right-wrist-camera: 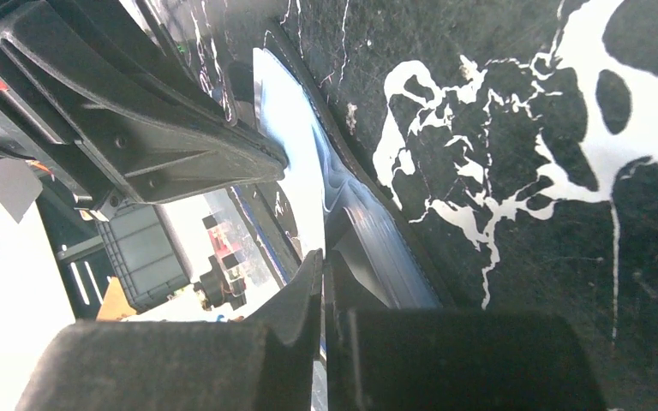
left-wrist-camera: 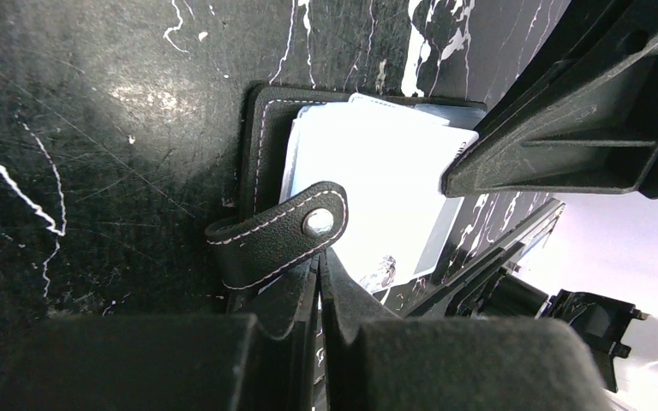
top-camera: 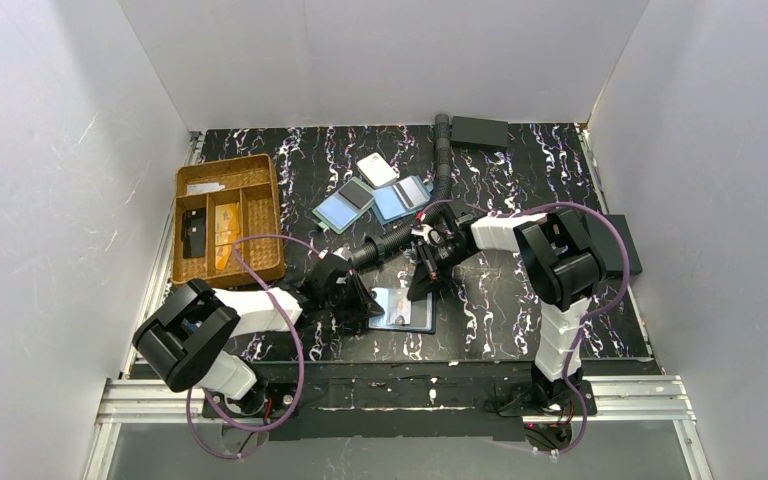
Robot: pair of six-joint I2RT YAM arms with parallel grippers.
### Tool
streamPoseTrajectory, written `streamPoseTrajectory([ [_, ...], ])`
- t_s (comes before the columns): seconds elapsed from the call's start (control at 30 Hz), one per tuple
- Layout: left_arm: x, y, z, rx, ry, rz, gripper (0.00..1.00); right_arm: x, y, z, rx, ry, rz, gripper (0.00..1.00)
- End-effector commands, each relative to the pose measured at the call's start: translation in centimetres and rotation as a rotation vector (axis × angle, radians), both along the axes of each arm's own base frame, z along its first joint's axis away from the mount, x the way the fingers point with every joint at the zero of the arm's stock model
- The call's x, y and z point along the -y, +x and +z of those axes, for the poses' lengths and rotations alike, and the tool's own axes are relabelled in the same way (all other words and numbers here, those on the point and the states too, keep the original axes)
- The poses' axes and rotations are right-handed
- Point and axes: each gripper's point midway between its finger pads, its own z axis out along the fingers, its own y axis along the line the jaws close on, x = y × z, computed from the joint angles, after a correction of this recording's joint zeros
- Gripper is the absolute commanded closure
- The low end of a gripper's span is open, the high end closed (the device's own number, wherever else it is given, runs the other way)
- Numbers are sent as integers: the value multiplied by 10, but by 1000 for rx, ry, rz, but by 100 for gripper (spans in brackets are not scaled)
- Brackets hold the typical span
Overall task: Take the credit cards out of the card holder
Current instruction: Remove the credit card from the card holder, then place the credit card in the storage box.
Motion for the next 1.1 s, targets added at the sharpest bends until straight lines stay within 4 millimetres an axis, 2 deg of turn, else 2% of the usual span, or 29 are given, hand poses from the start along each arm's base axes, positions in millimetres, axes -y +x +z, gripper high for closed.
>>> streamPoseTrajectory([
  [0.0,-68,-28,-62,-123,291,77,98,2,6,11,38,22,-5,95],
  [0.1,-70,-29,-62,-122,288,81,98,4,9,13,48,27,-7,99],
  [0.33,-67,-25,-54,-92,262,73,97,23,27,28,101,51,-43,99],
  [0.53,-62,-20,-45,-64,236,59,95,33,27,40,133,89,-28,99],
  [0.6,-57,-17,-37,-41,215,43,94,35,25,49,153,125,-3,99],
  [0.7,-49,-12,-17,23,163,10,88,37,28,65,219,190,28,99],
  [0.93,-27,-4,57,245,-11,-98,57,37,22,94,349,326,113,99],
  [1.07,-22,-8,91,357,-71,-164,43,36,18,112,417,389,145,99],
])
